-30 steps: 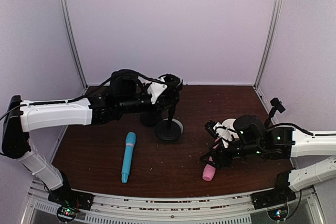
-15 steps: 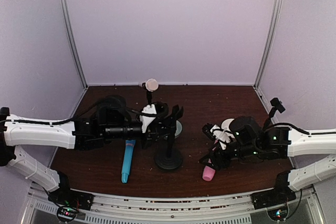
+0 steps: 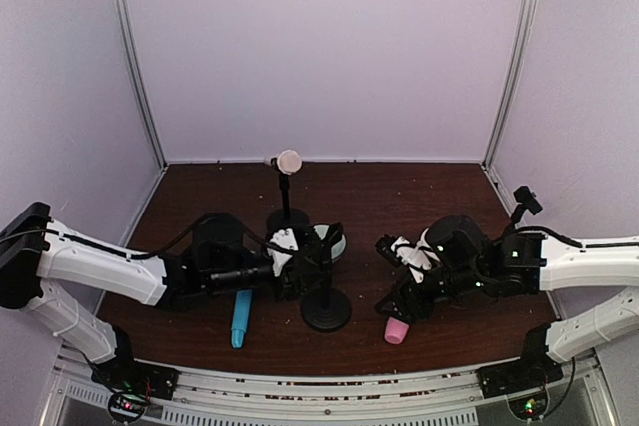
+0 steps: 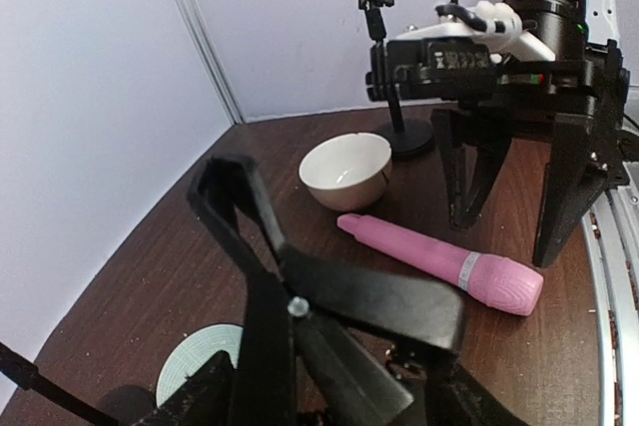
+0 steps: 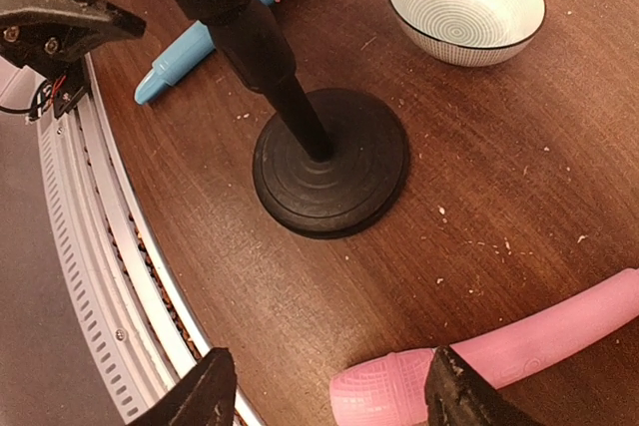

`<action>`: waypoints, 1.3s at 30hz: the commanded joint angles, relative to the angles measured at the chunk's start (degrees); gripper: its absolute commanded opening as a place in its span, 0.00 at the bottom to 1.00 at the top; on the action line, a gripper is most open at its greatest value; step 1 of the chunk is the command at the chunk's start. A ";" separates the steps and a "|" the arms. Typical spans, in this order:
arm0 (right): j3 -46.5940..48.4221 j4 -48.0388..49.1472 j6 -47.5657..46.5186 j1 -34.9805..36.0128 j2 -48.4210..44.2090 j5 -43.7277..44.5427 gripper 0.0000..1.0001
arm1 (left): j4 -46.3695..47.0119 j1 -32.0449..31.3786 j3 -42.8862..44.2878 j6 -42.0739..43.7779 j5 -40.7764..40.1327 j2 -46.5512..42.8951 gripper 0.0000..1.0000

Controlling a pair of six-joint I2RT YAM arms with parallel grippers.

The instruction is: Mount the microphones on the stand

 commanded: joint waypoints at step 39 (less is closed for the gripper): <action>-25.40 27.55 -3.42 -2.06 -33.95 12.95 0.69 | 53.21 -9.26 -4.55 -14.19 -24.41 37.95 0.23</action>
